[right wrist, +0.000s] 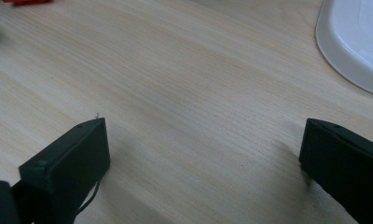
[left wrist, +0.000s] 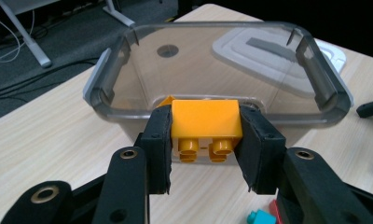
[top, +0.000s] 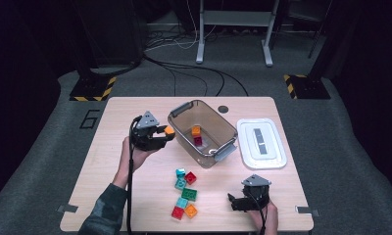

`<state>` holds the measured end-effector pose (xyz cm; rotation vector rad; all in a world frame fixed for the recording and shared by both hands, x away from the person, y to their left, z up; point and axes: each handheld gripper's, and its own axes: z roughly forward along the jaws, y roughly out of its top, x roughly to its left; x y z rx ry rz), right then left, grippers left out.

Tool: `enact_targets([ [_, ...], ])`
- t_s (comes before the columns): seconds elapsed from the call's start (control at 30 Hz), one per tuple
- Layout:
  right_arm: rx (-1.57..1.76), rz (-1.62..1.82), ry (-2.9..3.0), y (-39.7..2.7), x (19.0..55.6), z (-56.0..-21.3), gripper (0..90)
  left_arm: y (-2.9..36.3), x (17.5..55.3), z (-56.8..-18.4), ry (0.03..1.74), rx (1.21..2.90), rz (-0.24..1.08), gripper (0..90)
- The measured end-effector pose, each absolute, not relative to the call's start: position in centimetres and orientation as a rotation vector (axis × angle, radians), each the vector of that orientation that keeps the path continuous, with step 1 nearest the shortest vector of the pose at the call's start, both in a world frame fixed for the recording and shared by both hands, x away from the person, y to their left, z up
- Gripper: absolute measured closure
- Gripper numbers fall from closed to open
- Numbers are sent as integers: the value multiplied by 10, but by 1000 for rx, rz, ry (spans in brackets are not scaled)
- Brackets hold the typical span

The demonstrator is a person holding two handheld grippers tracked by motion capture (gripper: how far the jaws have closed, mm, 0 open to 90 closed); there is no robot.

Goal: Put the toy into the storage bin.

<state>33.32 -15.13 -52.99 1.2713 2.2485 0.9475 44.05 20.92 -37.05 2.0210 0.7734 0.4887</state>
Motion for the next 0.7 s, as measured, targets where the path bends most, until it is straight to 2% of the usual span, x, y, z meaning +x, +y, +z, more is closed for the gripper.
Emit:
enact_targets([
  [0.7, 1272, 947, 2248, -151, 333, -530, 7, 184, 474, -358, 766, 2030, 497, 587],
])
